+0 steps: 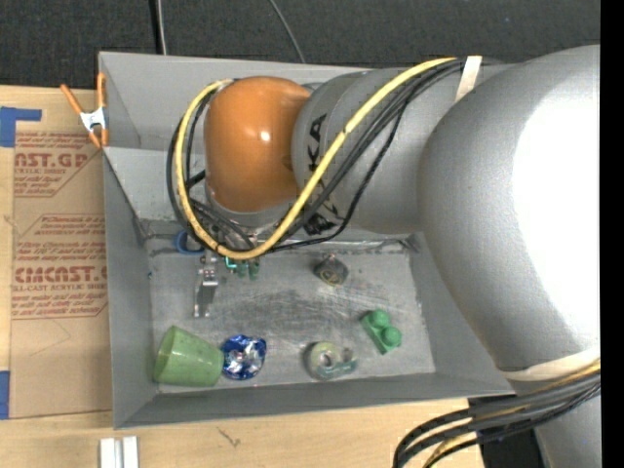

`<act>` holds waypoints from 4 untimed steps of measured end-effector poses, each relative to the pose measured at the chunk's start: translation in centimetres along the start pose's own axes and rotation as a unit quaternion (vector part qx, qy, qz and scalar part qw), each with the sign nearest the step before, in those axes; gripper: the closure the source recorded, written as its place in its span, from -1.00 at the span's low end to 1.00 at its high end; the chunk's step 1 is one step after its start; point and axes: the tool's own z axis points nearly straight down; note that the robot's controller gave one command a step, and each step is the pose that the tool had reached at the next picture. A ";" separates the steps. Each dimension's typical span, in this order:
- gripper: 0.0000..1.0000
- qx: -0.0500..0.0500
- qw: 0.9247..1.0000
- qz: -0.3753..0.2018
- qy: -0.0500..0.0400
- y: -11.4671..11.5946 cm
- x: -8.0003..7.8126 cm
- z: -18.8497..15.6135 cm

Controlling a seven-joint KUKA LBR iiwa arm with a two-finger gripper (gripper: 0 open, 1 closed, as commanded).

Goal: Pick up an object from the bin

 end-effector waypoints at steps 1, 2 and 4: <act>-1.00 0.000 0.990 -0.144 -0.011 1.0 7.2 7.8; -1.00 0.000 0.991 -0.137 -0.004 -7.8 6.3 5.1; -1.00 0.010 0.998 -0.054 -0.002 1.5 8.2 7.7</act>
Offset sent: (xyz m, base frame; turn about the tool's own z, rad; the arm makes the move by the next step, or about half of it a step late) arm -0.0784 0.0104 -0.0812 -0.2906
